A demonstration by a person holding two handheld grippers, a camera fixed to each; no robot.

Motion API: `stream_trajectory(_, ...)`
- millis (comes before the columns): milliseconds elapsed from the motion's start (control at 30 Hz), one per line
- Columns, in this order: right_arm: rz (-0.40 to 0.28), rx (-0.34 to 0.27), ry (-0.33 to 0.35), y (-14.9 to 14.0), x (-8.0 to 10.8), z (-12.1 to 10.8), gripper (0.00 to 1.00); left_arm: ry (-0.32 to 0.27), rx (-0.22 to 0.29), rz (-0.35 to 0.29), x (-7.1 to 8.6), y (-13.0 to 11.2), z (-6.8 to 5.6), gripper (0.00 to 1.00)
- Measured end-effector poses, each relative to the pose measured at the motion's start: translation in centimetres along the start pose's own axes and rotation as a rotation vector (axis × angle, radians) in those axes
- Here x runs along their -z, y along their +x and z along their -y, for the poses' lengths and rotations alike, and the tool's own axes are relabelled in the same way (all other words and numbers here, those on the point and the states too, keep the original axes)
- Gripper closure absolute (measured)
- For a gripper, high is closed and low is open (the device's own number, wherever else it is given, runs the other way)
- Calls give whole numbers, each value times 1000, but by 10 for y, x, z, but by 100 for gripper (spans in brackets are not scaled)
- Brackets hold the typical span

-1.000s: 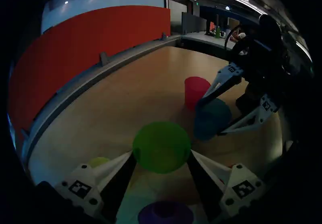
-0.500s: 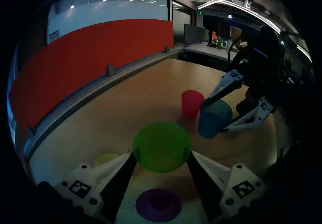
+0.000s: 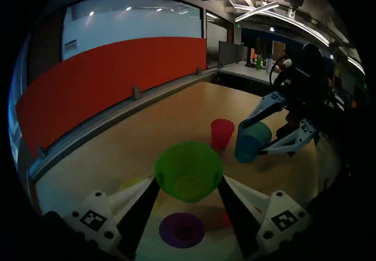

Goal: Pour water

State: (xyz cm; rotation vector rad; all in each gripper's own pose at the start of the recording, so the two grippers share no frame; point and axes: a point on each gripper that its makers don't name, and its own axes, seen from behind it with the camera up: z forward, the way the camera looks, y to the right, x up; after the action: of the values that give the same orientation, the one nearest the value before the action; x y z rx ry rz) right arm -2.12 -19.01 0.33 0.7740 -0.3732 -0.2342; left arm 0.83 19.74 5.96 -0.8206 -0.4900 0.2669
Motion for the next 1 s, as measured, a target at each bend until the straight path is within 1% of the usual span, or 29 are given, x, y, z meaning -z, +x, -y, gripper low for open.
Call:
stream_trajectory(267, -31, 12, -5, 12, 10, 8, 8, 23, -3, -76, 25, 16, 0, 15)
stream_trajectory(500, -59, 10, -1, 22, 17, 17, 8, 42, -13, -128, 45, 23, -2, 15)
stream_trajectory(800, -98, 14, 9, 33, 24, 27, 8, 51, 7, -210, 70, 30, -5, 15)
stream_trajectory(1000, -122, 21, 16, 41, 28, 33, 8, 62, 22, -262, 83, 33, -5, 15)
